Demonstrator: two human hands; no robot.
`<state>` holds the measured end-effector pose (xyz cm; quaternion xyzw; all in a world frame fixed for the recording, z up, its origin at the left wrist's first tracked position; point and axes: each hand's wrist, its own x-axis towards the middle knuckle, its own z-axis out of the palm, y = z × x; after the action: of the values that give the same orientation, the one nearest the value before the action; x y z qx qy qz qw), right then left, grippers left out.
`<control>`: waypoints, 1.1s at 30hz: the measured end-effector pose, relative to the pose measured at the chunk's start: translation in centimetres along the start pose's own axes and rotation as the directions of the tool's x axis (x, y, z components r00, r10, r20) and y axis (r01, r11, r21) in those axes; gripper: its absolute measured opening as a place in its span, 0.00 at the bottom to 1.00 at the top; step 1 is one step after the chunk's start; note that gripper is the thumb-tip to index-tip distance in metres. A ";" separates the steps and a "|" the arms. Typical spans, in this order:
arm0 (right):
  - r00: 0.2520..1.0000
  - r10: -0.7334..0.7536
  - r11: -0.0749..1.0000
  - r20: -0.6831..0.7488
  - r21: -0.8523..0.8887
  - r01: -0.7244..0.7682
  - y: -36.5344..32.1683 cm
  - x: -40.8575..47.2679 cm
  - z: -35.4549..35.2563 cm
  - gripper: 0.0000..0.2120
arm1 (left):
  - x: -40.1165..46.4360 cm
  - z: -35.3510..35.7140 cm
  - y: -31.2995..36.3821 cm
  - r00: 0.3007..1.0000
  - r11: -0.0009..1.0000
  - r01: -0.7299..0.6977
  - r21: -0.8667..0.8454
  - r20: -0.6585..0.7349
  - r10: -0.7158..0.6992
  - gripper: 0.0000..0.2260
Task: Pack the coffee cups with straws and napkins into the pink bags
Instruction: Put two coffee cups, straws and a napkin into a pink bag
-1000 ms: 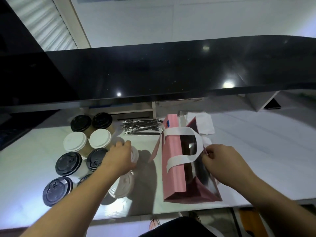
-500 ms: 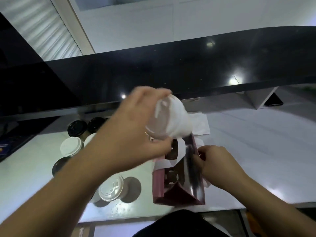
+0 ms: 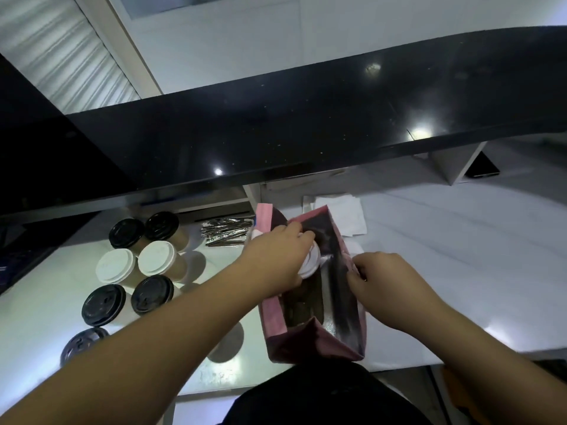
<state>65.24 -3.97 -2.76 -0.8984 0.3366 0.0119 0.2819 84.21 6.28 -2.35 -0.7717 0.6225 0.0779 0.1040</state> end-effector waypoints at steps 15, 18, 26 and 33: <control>1.000 0.015 1.000 -0.023 0.013 -0.014 -0.9 0.0 0.2 0.16 | 3.8 3.0 -0.1 0.974 0.991 0.103 -0.087 0.212 -0.083 0.29; 0.999 0.022 1.000 -0.023 0.003 -0.022 -0.9 0.0 0.0 0.16 | 3.8 2.6 0.2 0.975 0.987 0.098 -0.125 0.210 -0.070 0.30; 0.999 0.040 0.999 -0.032 0.006 -0.039 -0.8 -0.2 0.3 0.15 | 3.3 2.9 0.1 0.980 0.955 0.135 -0.265 0.177 -0.090 0.32; 0.997 0.043 0.999 -0.056 -0.002 -0.043 -0.7 -0.3 0.6 0.15 | 4.0 4.8 1.3 0.944 0.956 0.196 -0.219 0.307 -0.123 0.35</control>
<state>65.52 -3.05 -2.85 -0.8913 0.3636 -0.0069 0.2707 83.82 3.50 -8.08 -0.8071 0.5208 0.2582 0.1036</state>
